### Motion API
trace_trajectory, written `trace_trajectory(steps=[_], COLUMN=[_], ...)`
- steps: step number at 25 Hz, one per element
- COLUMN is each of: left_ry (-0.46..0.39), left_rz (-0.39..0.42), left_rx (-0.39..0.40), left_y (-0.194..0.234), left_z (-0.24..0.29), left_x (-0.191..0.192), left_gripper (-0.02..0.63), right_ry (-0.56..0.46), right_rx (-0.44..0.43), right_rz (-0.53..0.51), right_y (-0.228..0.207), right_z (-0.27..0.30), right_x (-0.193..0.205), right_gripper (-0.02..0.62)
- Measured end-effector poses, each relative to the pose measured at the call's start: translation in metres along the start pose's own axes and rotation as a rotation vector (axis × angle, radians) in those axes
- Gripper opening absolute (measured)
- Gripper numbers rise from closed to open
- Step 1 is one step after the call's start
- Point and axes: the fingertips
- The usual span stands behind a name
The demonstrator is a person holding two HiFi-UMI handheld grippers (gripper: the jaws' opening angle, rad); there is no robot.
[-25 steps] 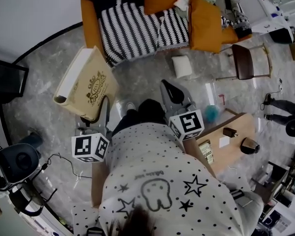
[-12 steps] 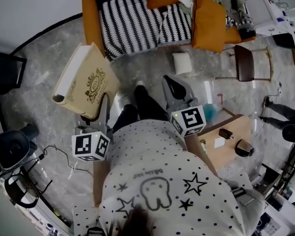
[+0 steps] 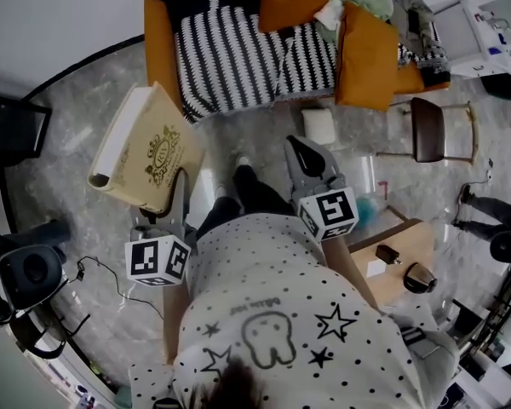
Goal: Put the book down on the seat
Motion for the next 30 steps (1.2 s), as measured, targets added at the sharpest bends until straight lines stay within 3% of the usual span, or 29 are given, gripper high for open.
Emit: trace_trajectory(steps=[8, 17, 30], left_ry=[-0.012, -0.026, -0.034], left_rz=[0.007, 0.012, -0.013], left_rx=[0.004, 0.002, 0.039], left_y=[-0.004, 0.0, 0.018], left_z=[0.071, 0.081, 0.088], left_x=[-0.026, -0.027, -0.026], left_gripper=[0.225, 0.225, 0.225], right_ry=[-0.008, -0.001, 0.001], right_rx=[-0.025, -0.036, 0.021], right_rz=[0.003, -0.004, -0.002], right_y=[-0.044, -0.047, -0.046], right_z=[0.048, 0.054, 0.057], right_x=[-0.019, -0.015, -0.01], right_gripper=[0.002, 0.002, 0.002])
Point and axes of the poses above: the fingertips, and each gripper's own axes: z forward along the fingers, y to its left, x out of its underside, and after that the axes turned 15 degrees about x, right-handed
